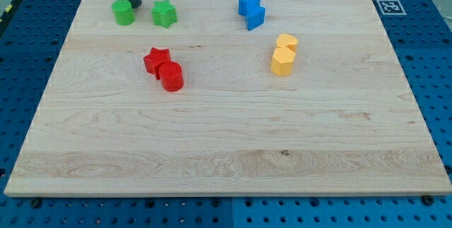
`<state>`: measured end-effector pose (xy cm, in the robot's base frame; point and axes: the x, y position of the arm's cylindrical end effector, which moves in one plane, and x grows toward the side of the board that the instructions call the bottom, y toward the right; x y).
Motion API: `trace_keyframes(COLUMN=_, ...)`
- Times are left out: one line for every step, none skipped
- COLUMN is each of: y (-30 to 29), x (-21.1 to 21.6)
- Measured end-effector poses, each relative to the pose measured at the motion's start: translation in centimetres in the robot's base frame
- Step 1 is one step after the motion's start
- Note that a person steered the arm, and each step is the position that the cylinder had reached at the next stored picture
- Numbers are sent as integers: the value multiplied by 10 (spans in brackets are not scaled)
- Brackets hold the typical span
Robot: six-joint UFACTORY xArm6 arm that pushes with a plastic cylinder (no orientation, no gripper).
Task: Move the blue triangle to the right of the green star
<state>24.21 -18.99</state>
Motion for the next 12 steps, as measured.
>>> trace_keyframes(y=10, x=-13)
trace_keyframes(y=57, x=-48)
trace_keyframes(y=101, x=-49)
trace_keyframes(y=191, x=-48)
trace_keyframes(y=270, x=-41)
trace_keyframes(y=286, x=4)
trace_keyframes(y=286, x=51)
trace_keyframes(y=286, x=52)
trace_keyframes(y=286, x=52)
trace_keyframes(y=275, x=52)
trace_keyframes(y=254, x=52)
trace_keyframes(y=234, x=52)
